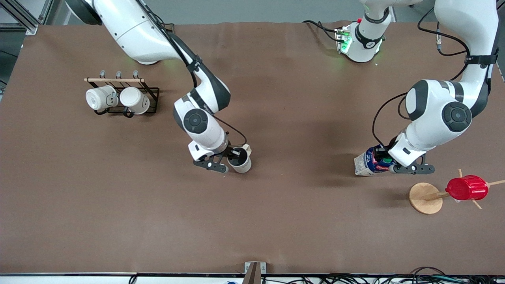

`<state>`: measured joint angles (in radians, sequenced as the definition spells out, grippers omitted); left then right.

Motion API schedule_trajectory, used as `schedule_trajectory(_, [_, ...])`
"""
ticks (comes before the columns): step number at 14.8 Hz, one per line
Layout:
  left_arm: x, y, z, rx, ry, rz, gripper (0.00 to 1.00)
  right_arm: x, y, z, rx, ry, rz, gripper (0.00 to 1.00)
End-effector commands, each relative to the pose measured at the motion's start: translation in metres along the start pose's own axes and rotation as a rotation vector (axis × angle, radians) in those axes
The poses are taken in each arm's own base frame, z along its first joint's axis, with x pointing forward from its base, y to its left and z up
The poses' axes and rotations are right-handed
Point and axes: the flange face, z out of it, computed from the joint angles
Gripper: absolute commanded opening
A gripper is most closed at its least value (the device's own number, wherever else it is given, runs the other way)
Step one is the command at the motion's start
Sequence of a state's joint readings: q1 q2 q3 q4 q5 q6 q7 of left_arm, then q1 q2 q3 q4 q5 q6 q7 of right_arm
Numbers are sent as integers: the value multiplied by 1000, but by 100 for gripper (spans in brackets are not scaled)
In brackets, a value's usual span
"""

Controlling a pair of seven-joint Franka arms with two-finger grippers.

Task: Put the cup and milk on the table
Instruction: 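Lift the white mug with the right gripper and carry it toward the table middle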

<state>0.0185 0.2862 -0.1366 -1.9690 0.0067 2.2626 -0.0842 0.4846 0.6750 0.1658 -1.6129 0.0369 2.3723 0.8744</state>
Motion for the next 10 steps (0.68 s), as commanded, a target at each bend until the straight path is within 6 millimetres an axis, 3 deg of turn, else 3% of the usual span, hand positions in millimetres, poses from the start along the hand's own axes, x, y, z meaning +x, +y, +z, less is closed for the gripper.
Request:
schedule_trajectory(1, [4, 8, -17, 2, 33, 16, 0, -16, -16, 2, -10, 10, -8, 8])
schedule_trajectory(2, [7, 13, -22, -4, 43, 20, 0, -22, -20, 2, -10, 8, -16, 11])
schedule_trajectory(3, [7, 14, -27, -4, 42, 17, 0, -26, -21, 5, -15, 3, -20, 24])
schedule_trajectory(4, [8, 17, -32, -2, 32, 16, 0, -28, -22, 5, -18, 6, -28, 59])
schedule_trajectory(5, [10, 23, -39, -5, 26, 22, 0, -28, -22, 3, -28, 19, -43, 100])
schedule_trajectory(7, [13, 32, -51, -8, 17, 20, 0, -17, -16, -8, -38, 40, -47, 100])
schedule_trajectory(9, [15, 39, -59, -11, 12, 11, 0, 5, -4, -65, -33, 74, -14, 100])
schedule_trajectory(10, [15, 47, -62, -11, 11, 4, 0, 20, 12, -91, -47, 87, 15, 100])
